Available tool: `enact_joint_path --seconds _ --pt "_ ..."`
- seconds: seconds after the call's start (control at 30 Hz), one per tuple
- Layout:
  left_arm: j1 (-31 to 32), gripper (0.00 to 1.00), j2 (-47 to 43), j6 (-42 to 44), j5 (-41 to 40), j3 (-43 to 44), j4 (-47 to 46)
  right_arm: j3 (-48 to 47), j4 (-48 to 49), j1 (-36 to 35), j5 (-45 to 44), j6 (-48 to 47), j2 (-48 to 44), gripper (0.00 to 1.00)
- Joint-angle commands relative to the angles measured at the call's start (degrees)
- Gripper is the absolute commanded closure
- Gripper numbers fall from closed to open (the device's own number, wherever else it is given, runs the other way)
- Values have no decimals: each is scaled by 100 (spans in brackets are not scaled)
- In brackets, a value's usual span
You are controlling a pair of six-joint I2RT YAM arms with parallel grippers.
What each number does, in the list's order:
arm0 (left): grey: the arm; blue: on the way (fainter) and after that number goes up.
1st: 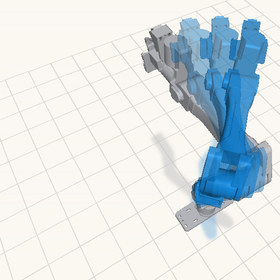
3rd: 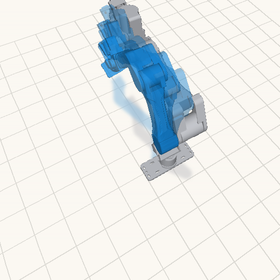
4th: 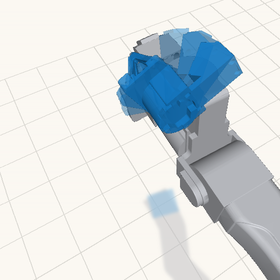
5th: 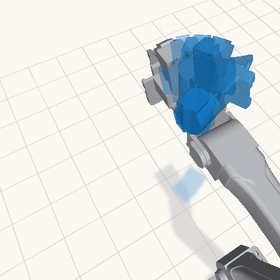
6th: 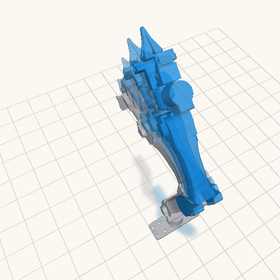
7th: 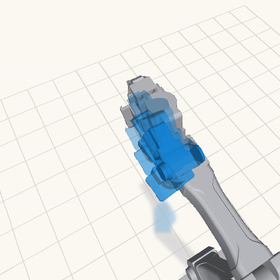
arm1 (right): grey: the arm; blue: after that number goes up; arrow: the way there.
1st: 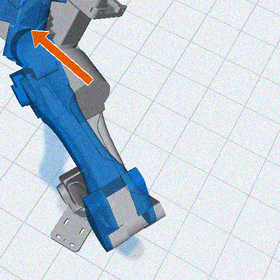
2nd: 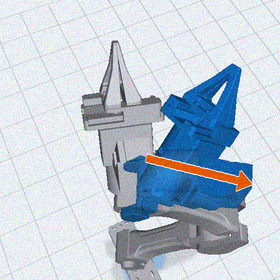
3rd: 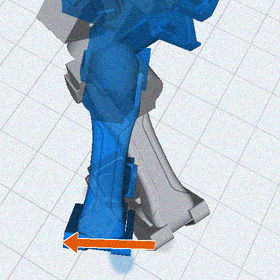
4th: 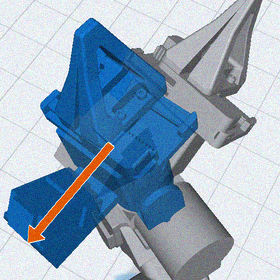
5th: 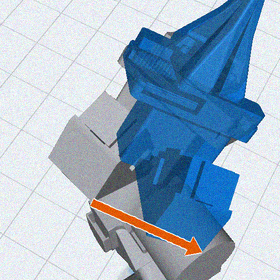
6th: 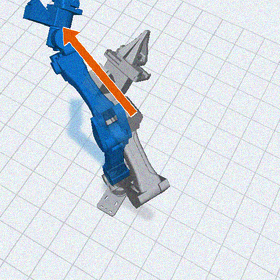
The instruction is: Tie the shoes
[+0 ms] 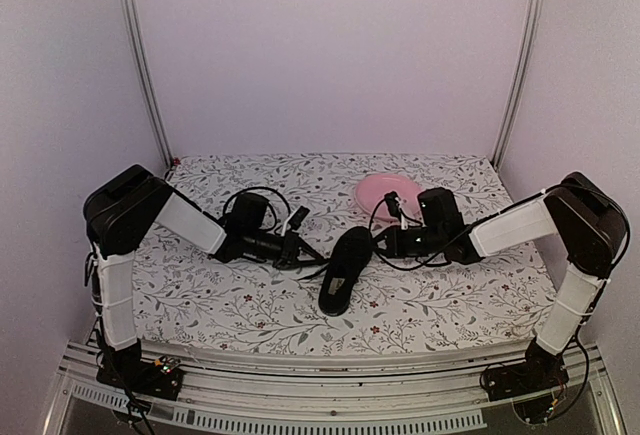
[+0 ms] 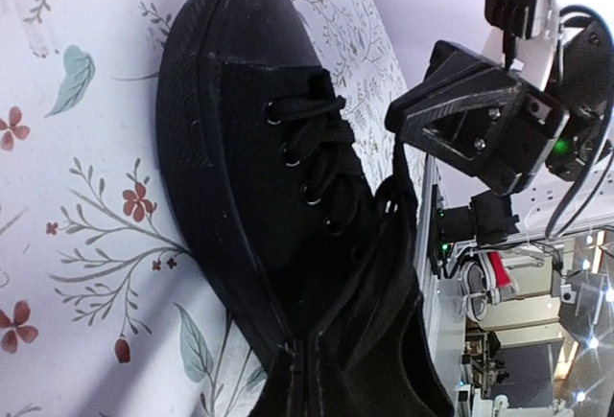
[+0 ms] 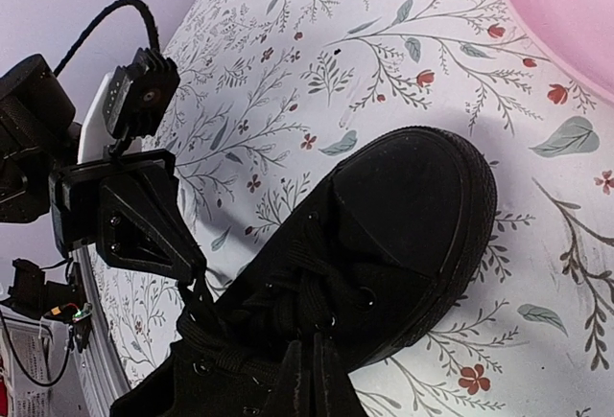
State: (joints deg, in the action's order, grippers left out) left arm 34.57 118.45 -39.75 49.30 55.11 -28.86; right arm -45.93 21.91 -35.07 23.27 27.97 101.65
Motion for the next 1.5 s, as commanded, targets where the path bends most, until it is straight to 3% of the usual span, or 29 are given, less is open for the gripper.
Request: enact_joint_path --seconds 0.0,0.07,0.13,0.23,0.4,0.6,0.93,1.47 --pt "-73 87 -151 -19 204 74 -269 56 231 132 121 60 62 96" --pt "-95 65 -220 181 147 126 -123 35 240 140 184 44 7 87" --pt "-152 53 -316 568 -103 256 291 49 229 177 187 42 -71 68" --pt "-204 44 -470 1250 -650 489 1031 170 258 263 133 32 -303 50" --pt "-167 41 -625 1889 -1044 777 1493 752 662 294 252 43 -726 42" --pt "28 41 -790 1944 -650 900 1212 1432 1616 88 831 323 -962 53" --pt "459 45 -253 2179 -306 1440 1357 1095 2140 -437 797 954 -186 76" --pt "599 48 -158 1939 -742 1326 1300 703 2106 -443 403 1130 411 72"
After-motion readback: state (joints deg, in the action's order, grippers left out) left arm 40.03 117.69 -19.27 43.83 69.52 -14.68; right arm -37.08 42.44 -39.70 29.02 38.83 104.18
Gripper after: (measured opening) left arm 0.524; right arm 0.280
